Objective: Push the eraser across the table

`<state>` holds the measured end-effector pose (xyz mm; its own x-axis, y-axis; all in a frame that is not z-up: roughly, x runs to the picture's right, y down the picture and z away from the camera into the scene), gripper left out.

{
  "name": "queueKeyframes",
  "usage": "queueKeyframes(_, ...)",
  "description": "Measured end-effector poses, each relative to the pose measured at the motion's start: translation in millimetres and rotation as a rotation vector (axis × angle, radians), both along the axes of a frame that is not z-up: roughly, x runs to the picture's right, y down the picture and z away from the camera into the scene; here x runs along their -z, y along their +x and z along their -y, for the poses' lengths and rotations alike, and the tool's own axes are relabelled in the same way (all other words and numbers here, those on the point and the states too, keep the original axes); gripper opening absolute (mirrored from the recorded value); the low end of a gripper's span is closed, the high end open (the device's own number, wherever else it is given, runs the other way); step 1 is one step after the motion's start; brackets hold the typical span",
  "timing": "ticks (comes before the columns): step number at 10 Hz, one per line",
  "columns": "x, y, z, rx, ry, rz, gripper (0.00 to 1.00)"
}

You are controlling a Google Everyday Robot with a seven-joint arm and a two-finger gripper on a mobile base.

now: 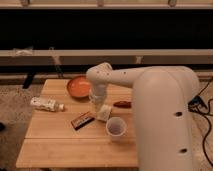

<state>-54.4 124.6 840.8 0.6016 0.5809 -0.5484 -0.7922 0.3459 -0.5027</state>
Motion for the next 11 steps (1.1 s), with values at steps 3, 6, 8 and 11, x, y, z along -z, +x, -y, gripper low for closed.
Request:
queueKeyframes(3,-12.7,-10,-6,0.018,-0.002,0.003,0.0)
queueKeyframes(6,-26.0,-16,-10,0.029,-0.009,0.002,0.0)
queueKeyframes(8,-34.2,-17,-17,0.047,-0.022,-0.002,0.0)
queueKeyframes(11,-42.4,-14,-28,0.065,-0.04,-0.014,0.0)
